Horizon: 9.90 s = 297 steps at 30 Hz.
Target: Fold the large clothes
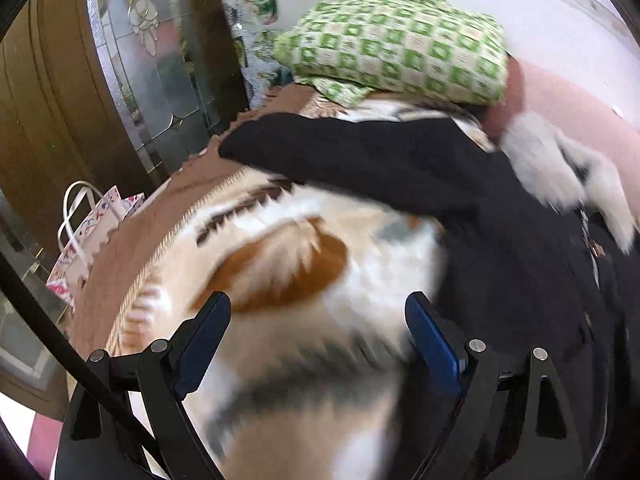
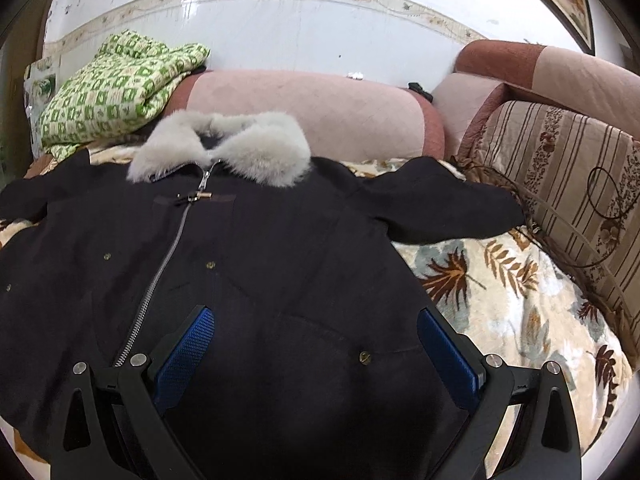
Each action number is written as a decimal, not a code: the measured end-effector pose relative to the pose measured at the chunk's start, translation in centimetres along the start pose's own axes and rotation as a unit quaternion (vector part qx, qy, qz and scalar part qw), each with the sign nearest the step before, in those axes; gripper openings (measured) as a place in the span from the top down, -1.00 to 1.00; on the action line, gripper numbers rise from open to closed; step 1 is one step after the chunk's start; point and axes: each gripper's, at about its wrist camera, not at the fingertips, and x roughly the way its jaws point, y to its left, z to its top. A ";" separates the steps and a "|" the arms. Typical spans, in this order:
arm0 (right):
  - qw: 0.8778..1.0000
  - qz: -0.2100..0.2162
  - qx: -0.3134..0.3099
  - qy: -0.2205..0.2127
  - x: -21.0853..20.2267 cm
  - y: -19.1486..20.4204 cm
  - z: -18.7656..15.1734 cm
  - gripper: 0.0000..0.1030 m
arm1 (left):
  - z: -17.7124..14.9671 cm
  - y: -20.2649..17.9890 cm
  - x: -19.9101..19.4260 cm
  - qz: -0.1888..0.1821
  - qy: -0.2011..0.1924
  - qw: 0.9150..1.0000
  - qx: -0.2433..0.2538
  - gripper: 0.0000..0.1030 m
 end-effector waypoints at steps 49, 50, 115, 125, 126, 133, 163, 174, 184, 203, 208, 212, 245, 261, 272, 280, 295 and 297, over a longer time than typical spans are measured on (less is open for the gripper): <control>0.993 0.071 0.089 0.027 2.5 -1.9 0.5 -0.99 | 17.3 -20.8 -1.8 -0.339 0.049 0.939 0.015 0.77; 0.993 0.069 0.093 0.024 2.4 -2.2 0.7 -0.99 | 16.3 -22.8 -2.0 -0.351 0.060 0.934 0.026 0.73; 0.853 0.010 0.522 0.004 19.6 -32.4 2.5 -0.63 | -9.1 -18.0 -6.6 -0.131 0.083 0.971 0.181 -0.37; 0.951 -0.009 0.303 -0.054 15.7 -25.4 12.3 0.83 | -8.8 -16.7 -5.6 -0.118 0.087 0.976 0.163 -0.37; 0.963 -0.001 0.260 -0.074 14.2 -22.9 13.9 0.86 | -8.7 -16.5 -5.3 -0.121 0.091 0.976 0.156 -0.37; 0.969 0.236 -0.009 -0.076 8.9 -0.7 17.0 0.96 | -8.9 -15.6 -5.7 -0.130 0.094 0.977 0.138 -0.37; 0.652 0.246 0.717 0.005 21.3 -31.2 1.3 -1.00 | -2.2 -14.6 2.4 -0.195 0.047 0.975 0.097 -0.38; 0.889 0.058 0.453 0.014 12.3 -29.5 14.0 0.50 | 0.4 -10.1 2.6 -0.203 0.055 0.978 0.010 -0.38; 0.971 0.148 0.185 -0.044 3.0 -5.6 29.2 0.53 | 3.8 -2.8 2.8 -0.095 -0.015 0.994 -0.057 -0.38; 0.959 0.149 -0.236 0.058 11.9 34.4 13.6 -0.61 | 5.9 4.9 4.7 -0.073 -0.013 0.985 -0.155 -0.38; 0.945 0.246 -0.210 0.048 6.6 30.7 13.1 -0.64 | 5.7 5.0 5.0 -0.078 -0.003 0.984 -0.161 -0.38; 0.948 0.284 -0.136 0.037 4.4 25.7 14.5 -0.57 | 5.5 4.0 4.9 -0.080 -0.003 0.985 -0.151 -0.38; 0.977 0.166 0.046 0.124 6.5 3.6 10.8 -0.64 | 3.1 -4.1 6.7 -0.158 0.074 0.985 0.009 -0.38; 0.956 0.050 0.256 0.131 3.7 -14.6 -0.2 -0.69 | 0.4 -7.2 5.3 -0.087 0.058 0.989 0.103 -0.38; 0.991 0.111 0.052 0.055 3.4 2.1 9.4 -0.70 | -0.3 -8.1 5.1 -0.091 0.059 0.988 0.110 -0.38; 0.993 0.071 0.007 0.096 14.1 12.6 13.5 -0.51 | -0.2 -8.0 5.3 -0.107 0.071 0.986 0.107 -0.38; 0.996 0.068 -0.049 0.036 11.6 16.6 13.2 -0.59 | -0.2 -7.7 5.8 -0.123 0.090 0.984 0.086 -0.38; 0.993 0.082 -0.058 0.063 12.8 17.9 12.7 -0.59 | -0.3 -7.8 6.1 -0.122 0.096 0.984 0.088 -0.38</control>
